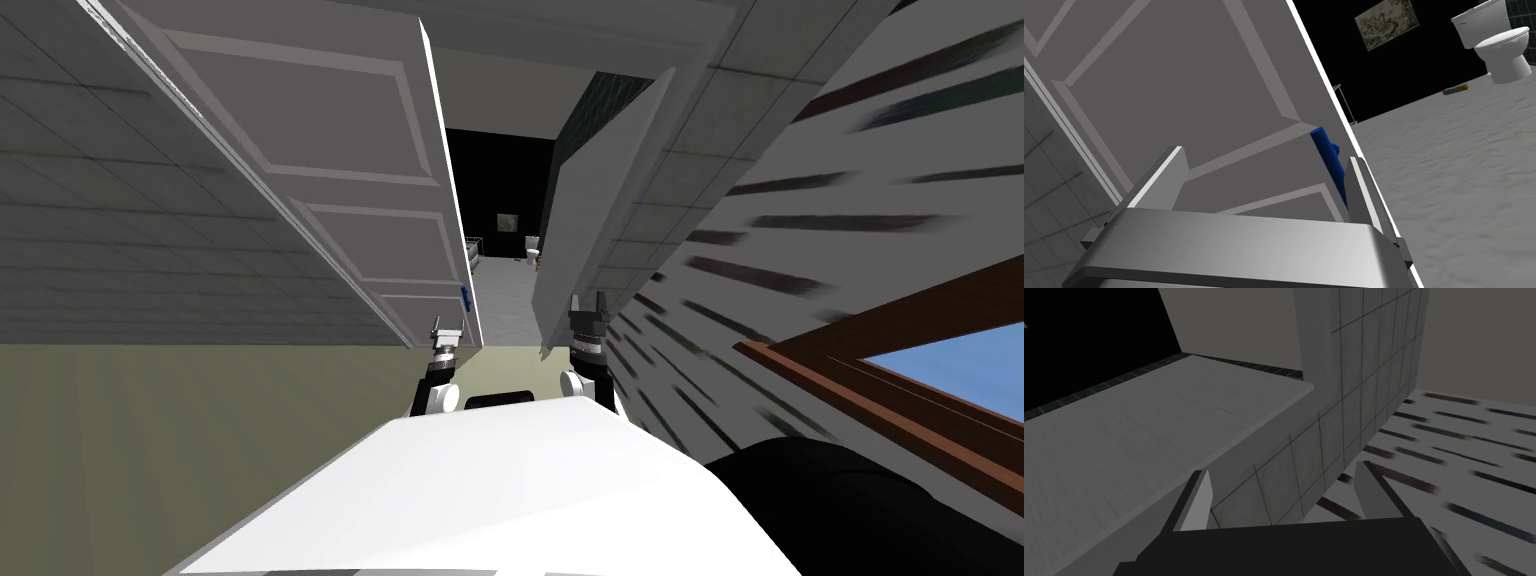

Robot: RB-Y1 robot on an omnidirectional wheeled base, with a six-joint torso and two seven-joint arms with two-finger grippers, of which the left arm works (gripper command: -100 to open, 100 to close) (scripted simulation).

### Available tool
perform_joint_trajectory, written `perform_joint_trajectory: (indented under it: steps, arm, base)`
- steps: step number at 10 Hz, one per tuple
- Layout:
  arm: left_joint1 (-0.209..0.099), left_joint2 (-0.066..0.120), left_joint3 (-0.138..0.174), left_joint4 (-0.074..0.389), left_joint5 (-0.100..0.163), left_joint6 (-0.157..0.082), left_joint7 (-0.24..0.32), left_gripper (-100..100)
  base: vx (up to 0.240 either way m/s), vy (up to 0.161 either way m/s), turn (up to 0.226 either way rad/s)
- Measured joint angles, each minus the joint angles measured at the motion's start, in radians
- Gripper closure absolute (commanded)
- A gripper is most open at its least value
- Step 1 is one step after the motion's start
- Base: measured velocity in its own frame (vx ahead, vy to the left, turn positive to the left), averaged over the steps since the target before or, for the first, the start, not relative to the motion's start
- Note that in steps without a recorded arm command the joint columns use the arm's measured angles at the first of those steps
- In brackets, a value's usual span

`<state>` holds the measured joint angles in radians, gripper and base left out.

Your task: Push the door open

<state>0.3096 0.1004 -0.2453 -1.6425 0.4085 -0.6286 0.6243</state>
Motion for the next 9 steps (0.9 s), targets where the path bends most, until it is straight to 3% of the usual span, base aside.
perform_joint_trajectory:
  steps: [2,4,9]
  arm:
    - [-0.009,0.002,-0.017,0.042,0.032,-0.013,0.036,-100]
    - [-0.026,0.001,-0.039,0.111,0.059,-0.045,0.076,-100]
    - [-0.064,0.002,-0.081,0.248,0.133,-0.096,0.167,-100]
  base:
    - [0.076,0.083,-0.081]
    - [0.083,0.077,-0.099]
    - [0.078,0.081,-0.090]
